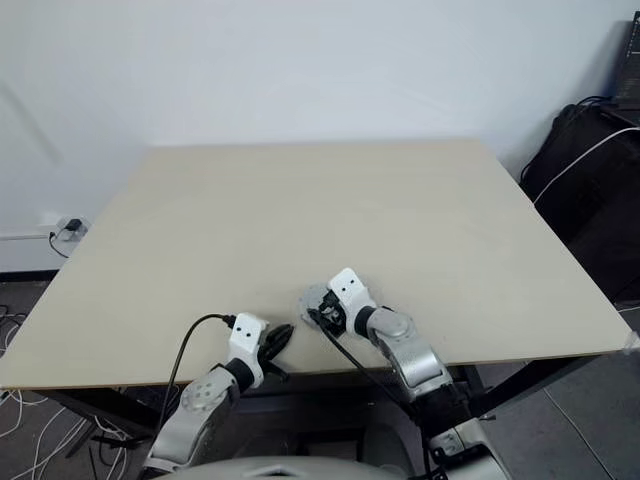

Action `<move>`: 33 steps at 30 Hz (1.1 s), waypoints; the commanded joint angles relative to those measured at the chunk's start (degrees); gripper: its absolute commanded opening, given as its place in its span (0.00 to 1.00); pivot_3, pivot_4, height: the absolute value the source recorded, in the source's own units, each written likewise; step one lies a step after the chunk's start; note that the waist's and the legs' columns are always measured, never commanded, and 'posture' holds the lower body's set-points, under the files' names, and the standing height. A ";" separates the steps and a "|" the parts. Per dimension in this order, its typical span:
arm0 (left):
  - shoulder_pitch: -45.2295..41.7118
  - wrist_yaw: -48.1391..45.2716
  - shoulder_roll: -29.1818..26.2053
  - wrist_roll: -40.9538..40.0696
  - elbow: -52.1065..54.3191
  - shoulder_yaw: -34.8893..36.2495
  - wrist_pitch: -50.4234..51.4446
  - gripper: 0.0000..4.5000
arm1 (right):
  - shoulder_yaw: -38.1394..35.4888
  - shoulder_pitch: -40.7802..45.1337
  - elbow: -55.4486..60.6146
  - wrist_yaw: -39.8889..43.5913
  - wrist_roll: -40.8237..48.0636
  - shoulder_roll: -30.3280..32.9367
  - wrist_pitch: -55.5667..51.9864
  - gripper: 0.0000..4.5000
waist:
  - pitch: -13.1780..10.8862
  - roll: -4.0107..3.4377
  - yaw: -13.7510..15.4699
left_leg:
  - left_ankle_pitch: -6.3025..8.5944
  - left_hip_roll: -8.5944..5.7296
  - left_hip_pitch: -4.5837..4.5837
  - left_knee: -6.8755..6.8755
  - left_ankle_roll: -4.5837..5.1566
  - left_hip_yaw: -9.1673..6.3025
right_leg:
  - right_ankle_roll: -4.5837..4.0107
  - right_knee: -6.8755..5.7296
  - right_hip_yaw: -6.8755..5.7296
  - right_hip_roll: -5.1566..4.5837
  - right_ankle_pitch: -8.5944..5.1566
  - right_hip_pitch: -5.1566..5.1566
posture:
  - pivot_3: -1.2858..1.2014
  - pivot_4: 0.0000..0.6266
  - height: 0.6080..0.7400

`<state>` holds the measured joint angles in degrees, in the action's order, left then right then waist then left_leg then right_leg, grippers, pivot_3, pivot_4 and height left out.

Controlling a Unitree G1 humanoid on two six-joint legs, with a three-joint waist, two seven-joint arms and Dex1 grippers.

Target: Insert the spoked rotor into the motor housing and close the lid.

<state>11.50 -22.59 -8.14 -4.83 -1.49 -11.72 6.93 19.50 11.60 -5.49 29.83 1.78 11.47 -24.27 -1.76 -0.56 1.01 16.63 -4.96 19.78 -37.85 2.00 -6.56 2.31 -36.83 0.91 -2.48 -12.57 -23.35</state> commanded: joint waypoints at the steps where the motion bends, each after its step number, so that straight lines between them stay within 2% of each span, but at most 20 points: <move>1: -0.39 0.00 -0.15 -0.20 2.84 0.23 -0.45 0.07 | 2.81 0.23 1.25 0.81 -2.57 1.10 -0.96 0.73 | 0.04 -0.03 -0.01 | 0.00 0.00 -0.01 0.00 0.00 0.00 | 0.00 0.00 0.00 0.00 0.00 0.01 | 0.52 0.00 1.00; 16: -0.20 0.13 -0.03 -0.26 2.89 0.24 -0.67 0.07 | -0.97 1.35 -0.26 -3.45 -1.97 -1.97 -4.43 0.73 | 0.19 0.00 -0.11 | 0.00 0.01 -0.08 -0.01 -0.01 0.00 | 0.00 -0.03 0.01 0.01 0.00 0.07 | 0.52 0.00 1.00; 33: -0.09 -0.15 -0.52 -0.30 3.08 0.28 -0.54 0.07 | 2.55 2.32 -1.23 -2.47 -4.33 1.13 -12.71 0.73 | 0.52 -0.27 0.08 | 0.01 -0.01 -0.41 0.00 0.01 -0.05 | 0.05 0.05 -0.05 -0.03 -0.04 0.49 | 0.52 0.00 1.00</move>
<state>11.85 -22.59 -8.45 -4.93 -1.43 -11.73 6.95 21.18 15.00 -4.24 27.56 -1.10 11.36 -34.30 -1.23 -0.83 1.09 16.64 -4.97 19.37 -37.85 2.01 -6.61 2.36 -36.78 0.86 -2.51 -12.61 -22.86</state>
